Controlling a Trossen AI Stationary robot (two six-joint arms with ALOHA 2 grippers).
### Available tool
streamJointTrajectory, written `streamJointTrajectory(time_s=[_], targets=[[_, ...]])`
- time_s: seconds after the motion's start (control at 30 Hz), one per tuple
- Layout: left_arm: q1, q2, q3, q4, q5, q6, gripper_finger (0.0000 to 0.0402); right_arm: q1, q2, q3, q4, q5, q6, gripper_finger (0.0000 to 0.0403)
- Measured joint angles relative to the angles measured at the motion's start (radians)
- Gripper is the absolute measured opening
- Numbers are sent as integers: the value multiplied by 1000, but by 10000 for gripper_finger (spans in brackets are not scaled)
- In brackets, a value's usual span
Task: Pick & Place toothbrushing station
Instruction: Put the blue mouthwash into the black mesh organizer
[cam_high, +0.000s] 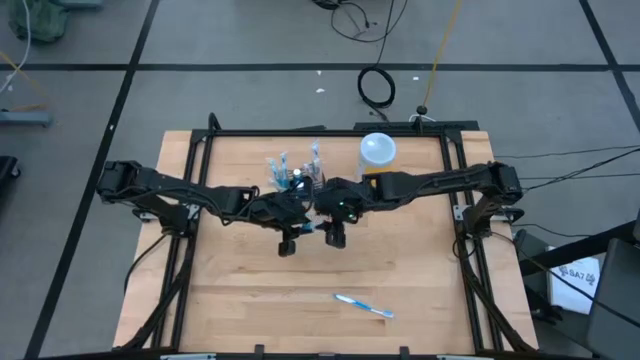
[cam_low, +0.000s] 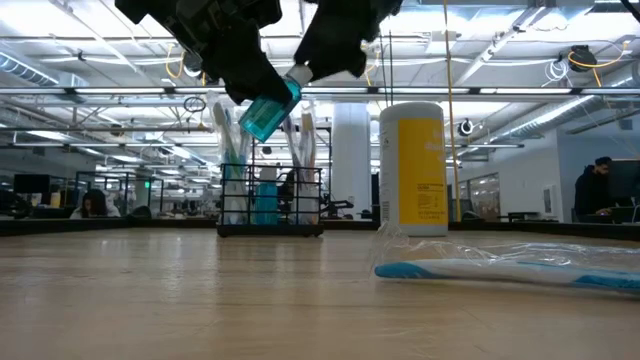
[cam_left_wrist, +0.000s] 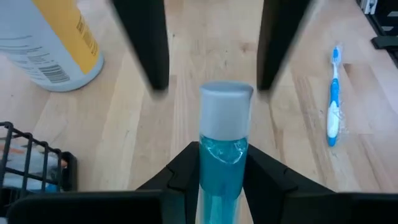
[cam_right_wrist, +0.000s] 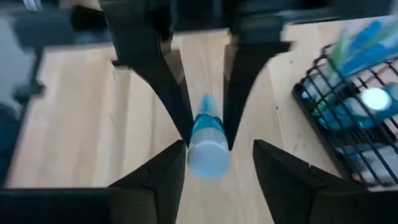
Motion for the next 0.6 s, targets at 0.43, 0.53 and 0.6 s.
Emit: streamJointTrajectory(time_s=[0.43, 0.53, 0.6], targets=[[77, -233, -1, -54, 0, 99, 102, 43, -235, -286, 334, 232, -80, 172], [81, -281, -18, 3, -1, 124, 102, 52, -236, -523, 866, 228, -208, 172], [80, -295, -51, 102, 0, 142, 102, 43, -200, -652, 1252, 197, -274, 171]])
